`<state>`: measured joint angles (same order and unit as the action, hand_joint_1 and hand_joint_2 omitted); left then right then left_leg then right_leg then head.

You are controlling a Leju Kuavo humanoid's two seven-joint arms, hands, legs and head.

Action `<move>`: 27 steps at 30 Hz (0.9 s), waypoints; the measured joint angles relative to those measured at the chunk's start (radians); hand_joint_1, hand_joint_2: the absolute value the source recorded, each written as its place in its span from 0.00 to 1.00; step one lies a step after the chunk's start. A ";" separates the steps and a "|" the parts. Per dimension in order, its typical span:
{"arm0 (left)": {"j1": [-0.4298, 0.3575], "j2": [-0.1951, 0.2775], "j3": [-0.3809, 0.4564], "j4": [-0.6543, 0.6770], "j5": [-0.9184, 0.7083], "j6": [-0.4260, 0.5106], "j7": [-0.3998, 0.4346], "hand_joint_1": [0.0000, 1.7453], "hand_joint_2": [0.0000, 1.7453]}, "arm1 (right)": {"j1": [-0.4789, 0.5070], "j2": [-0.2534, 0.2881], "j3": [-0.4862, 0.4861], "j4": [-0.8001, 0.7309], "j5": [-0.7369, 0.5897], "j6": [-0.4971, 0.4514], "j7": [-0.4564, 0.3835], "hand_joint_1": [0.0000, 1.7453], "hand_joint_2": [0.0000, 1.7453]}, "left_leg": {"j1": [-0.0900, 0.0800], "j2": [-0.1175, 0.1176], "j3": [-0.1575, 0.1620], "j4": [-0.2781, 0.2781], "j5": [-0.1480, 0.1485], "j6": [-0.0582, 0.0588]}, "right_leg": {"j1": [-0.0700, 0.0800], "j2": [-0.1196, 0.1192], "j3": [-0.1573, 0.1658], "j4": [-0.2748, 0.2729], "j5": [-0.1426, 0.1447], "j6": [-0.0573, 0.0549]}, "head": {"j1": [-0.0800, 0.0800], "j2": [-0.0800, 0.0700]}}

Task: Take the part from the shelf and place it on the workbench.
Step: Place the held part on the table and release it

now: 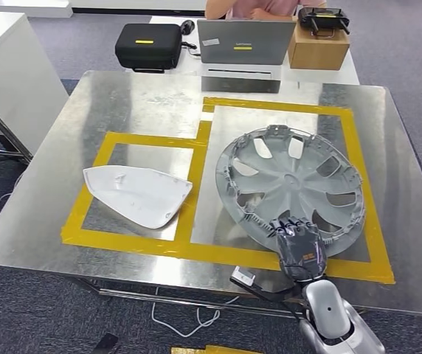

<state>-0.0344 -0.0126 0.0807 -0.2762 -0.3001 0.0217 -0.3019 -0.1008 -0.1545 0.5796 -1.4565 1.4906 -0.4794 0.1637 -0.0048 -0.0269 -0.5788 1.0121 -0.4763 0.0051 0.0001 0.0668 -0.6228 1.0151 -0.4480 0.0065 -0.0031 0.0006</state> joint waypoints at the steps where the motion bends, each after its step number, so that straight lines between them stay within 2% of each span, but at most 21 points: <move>1: 0.000 0.000 0.002 0.000 0.000 0.000 0.001 0.00 1.00 | 0.000 0.000 0.001 0.003 -0.001 0.002 0.000 1.00 1.00 | 0.000 0.000 0.000 0.000 0.000 0.000 | 0.000 0.000 0.000 0.000 0.000 0.000 | 0.000 0.000; 22: 0.000 0.001 0.020 0.000 -0.021 0.001 0.060 0.00 1.00 | 0.003 0.000 0.016 0.051 -0.024 0.013 -0.002 1.00 1.00 | 0.000 0.000 -0.001 0.000 0.000 0.000 | 0.000 0.000 0.000 0.000 0.000 0.000 | 0.000 0.000; 26: 0.000 0.002 0.021 0.000 -0.027 -0.002 0.068 0.00 1.00 | 0.002 0.000 0.018 0.052 -0.029 0.013 -0.003 0.00 0.00 | 0.000 0.000 -0.001 0.000 0.000 0.000 | 0.000 0.000 0.000 0.000 0.000 0.000 | 0.000 0.000; 27: 0.000 0.002 0.021 0.000 -0.029 -0.003 0.070 0.00 1.00 | 0.000 0.000 0.018 0.052 -0.030 0.013 -0.003 0.00 0.00 | 0.000 0.000 -0.001 0.000 0.000 0.000 | 0.000 0.000 0.000 0.000 0.000 0.000 | 0.000 0.000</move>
<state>-0.0349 -0.0109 0.1017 -0.2762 -0.3289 0.0184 -0.2317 -0.1012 -0.1545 0.5976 -1.4043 1.4604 -0.4665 0.1605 -0.0051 -0.0269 -0.5794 1.0122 -0.4765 0.0055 -0.0003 0.0668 -0.6231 1.0150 -0.4480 0.0065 -0.0031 0.0005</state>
